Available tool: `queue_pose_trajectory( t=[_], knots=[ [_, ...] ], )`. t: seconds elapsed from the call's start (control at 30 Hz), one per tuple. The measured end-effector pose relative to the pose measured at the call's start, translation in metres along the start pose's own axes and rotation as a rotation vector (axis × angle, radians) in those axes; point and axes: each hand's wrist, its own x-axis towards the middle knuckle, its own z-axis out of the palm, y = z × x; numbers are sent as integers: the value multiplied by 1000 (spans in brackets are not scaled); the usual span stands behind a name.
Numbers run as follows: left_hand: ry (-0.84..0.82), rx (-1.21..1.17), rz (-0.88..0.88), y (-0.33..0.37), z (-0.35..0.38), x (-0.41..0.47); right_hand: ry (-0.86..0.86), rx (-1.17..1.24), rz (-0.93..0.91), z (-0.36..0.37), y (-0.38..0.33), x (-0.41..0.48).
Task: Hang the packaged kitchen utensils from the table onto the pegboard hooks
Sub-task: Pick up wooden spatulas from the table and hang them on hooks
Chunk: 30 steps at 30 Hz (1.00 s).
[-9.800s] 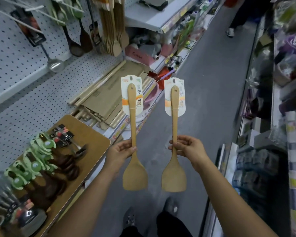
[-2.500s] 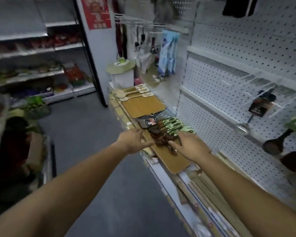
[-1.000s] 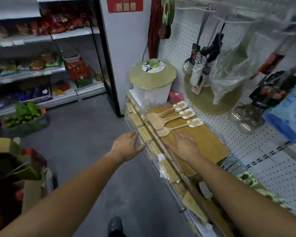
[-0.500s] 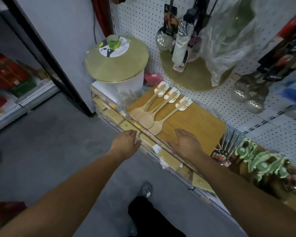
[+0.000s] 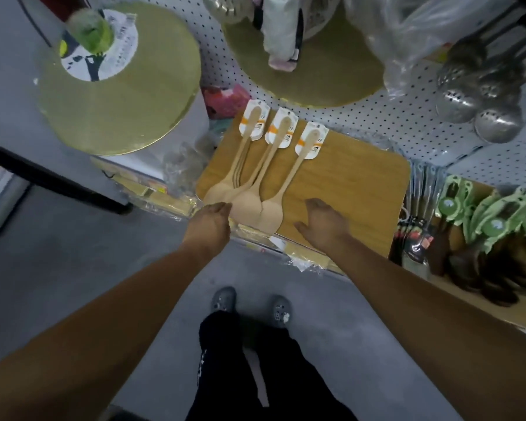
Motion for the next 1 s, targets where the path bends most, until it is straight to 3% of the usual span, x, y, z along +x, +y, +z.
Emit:
queue_pose_trajectory(
  t=[0.5,0.73,1.0],
  knots=[
    [-4,-149,125,-18,51,181,85,245,372,38,-35,135],
    [40,-176,73,-6,74,230,167,472,567,51,-29,200],
    [-61,-553,-147,-14,63,249,132,949,818,37,-16,216]
  ],
)
